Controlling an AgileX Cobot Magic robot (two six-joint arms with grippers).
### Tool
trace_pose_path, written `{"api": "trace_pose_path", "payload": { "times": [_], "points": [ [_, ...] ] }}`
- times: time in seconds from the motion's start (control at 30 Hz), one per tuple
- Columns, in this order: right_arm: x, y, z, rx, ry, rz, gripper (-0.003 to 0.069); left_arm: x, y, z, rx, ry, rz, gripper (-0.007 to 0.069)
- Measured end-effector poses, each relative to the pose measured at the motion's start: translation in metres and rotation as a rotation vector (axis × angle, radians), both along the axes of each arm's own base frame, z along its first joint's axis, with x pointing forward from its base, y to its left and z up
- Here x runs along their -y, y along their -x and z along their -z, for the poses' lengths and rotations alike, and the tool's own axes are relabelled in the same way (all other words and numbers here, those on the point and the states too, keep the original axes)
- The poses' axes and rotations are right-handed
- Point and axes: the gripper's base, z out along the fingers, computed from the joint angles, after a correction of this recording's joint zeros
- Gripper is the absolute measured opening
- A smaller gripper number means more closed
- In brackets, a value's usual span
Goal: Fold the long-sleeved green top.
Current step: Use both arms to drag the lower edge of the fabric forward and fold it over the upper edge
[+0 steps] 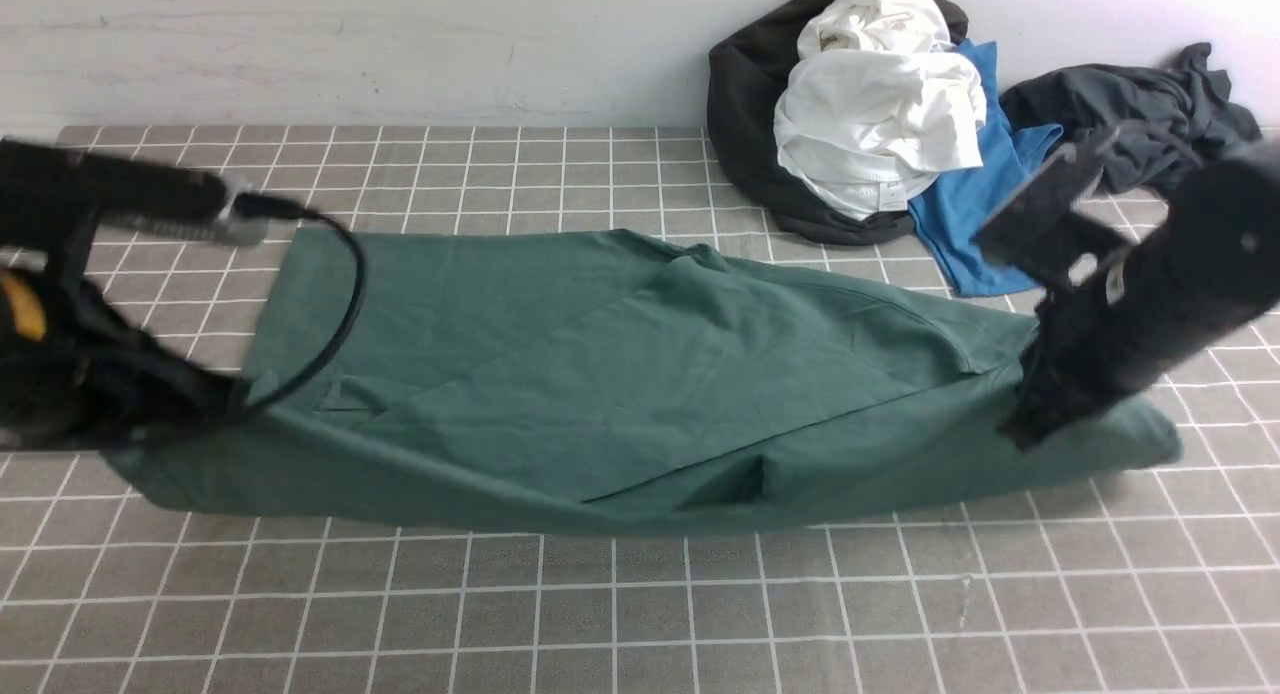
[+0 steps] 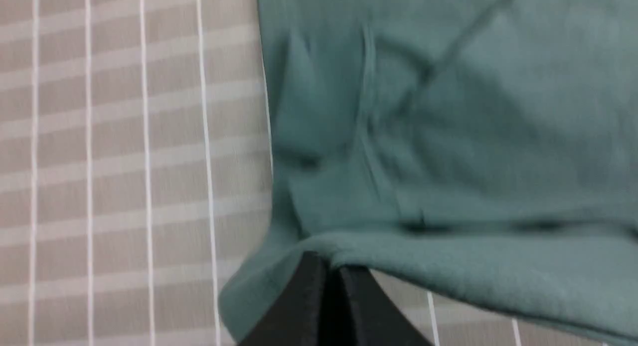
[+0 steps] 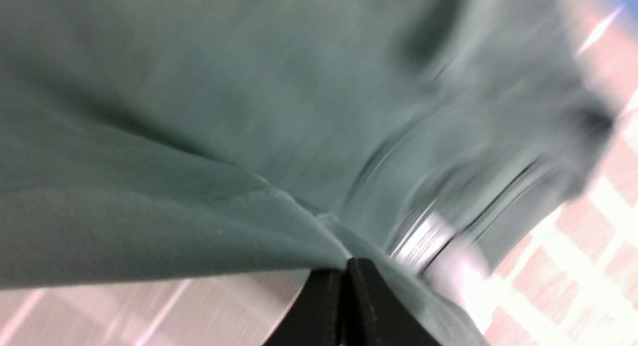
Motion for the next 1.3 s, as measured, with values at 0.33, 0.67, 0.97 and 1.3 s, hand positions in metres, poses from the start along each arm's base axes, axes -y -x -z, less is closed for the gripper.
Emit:
{"api": "trace_pose_path", "payload": {
  "times": [0.33, 0.67, 0.97, 1.3],
  "points": [
    [0.004, -0.101, -0.001, 0.046, -0.121, 0.118, -0.0003, -0.016, -0.181, 0.025, -0.029, -0.066, -0.084, -0.0004],
    [0.000, -0.142, 0.049, -0.025, -0.119, 0.134, -0.0003, -0.014, -0.281, 0.105, -0.125, -0.063, -0.084, -0.0004],
    [0.003, -0.154, 0.071, 0.002, -0.117, 0.140, -0.0003, -0.035, -0.303, 0.125, -0.079, -0.005, -0.131, -0.0004],
    [0.003, -0.161, 0.067, 0.087, -0.170, 0.210, 0.0153, -0.042, -0.307, 0.124, -0.050, -0.020, -0.002, 0.0148]
  ]
}}
